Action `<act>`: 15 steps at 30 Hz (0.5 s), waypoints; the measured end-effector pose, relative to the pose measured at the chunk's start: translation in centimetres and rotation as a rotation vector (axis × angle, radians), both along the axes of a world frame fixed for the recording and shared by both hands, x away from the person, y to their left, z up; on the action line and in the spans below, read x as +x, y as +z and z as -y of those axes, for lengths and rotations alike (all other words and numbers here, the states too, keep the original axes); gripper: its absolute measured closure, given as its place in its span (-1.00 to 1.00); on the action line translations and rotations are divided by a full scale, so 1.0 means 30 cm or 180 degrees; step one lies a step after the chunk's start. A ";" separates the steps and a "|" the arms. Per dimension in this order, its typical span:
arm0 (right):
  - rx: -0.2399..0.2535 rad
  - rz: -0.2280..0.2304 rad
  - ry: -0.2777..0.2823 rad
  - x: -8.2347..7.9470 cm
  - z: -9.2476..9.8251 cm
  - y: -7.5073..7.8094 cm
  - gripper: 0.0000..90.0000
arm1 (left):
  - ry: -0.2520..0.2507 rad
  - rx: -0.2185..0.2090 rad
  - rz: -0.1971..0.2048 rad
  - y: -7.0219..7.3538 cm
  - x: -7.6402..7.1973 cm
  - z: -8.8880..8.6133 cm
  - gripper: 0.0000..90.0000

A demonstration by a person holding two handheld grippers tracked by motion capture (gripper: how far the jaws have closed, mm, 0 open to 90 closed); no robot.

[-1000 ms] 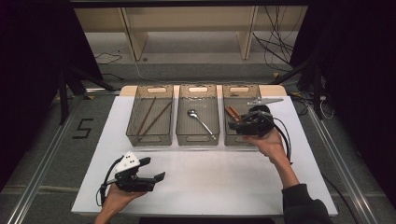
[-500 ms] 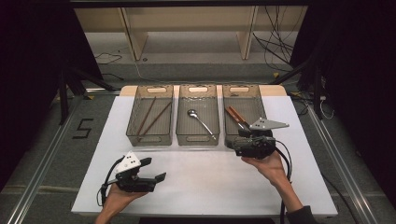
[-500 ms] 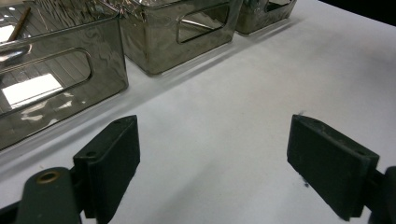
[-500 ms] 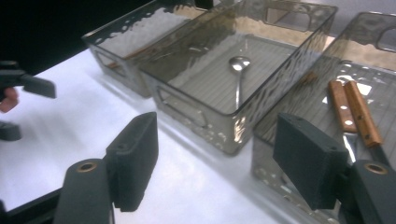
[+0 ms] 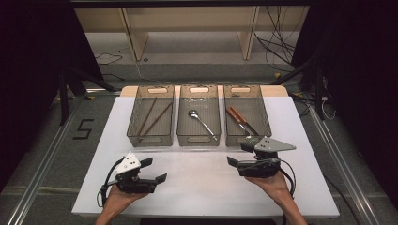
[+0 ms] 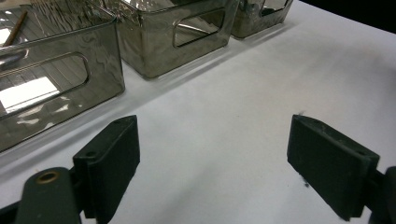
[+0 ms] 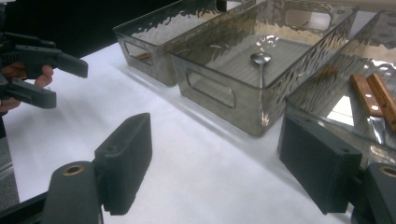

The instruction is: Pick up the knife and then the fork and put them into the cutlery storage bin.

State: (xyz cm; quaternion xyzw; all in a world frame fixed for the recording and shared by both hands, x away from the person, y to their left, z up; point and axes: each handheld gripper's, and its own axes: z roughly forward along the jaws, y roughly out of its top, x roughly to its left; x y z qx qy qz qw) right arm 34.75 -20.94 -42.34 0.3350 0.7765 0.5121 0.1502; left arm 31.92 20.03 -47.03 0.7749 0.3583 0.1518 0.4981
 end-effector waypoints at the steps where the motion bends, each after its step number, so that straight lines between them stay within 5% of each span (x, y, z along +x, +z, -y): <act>1: 0.0025 -0.0013 0.0000 -0.007 0.004 -0.006 -0.42 | 0.0003 -0.0009 -0.0001 0.000 -0.001 0.000 -0.62; 15: 0.0117 0.0052 0.0000 -0.101 0.052 -0.079 -0.44 | -0.0047 -0.0086 0.0013 -0.003 -0.014 -0.004 -0.63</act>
